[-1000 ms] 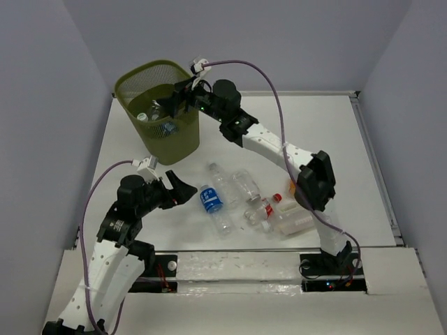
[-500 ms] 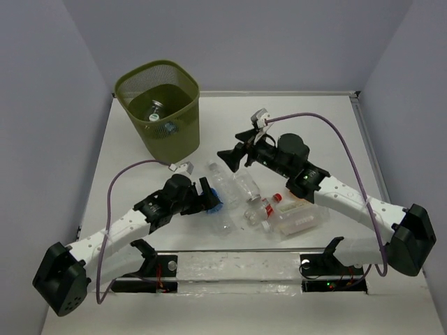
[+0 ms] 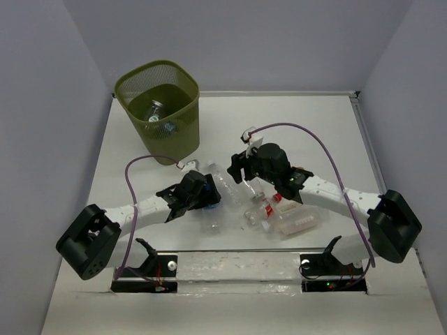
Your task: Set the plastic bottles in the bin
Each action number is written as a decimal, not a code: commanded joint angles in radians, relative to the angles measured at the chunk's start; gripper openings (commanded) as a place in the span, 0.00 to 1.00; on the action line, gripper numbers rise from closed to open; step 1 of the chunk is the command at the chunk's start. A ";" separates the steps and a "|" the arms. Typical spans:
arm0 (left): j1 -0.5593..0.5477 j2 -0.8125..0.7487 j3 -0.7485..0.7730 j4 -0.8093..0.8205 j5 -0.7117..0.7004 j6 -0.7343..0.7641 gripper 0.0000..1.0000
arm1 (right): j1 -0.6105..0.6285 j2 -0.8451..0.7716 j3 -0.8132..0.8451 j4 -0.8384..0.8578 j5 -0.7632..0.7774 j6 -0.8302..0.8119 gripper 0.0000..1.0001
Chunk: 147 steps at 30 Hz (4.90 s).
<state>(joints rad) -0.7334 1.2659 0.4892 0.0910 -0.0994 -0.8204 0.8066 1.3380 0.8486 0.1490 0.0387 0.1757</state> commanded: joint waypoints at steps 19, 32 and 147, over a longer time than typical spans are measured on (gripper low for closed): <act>0.008 -0.495 0.538 -0.412 -0.523 0.285 0.72 | 0.026 0.581 0.498 -0.278 0.064 -0.002 0.85; 0.339 -0.048 1.076 -0.097 -0.525 0.618 0.73 | 0.045 0.629 0.567 -0.285 -0.054 0.013 0.56; 0.006 -0.048 0.610 0.178 -0.238 0.237 0.46 | 0.002 -0.688 -0.249 -0.502 0.405 0.338 0.97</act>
<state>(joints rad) -0.7635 1.3243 0.9676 0.2794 -0.2649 -0.7074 0.8101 0.6621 0.5488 -0.3447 0.3985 0.4980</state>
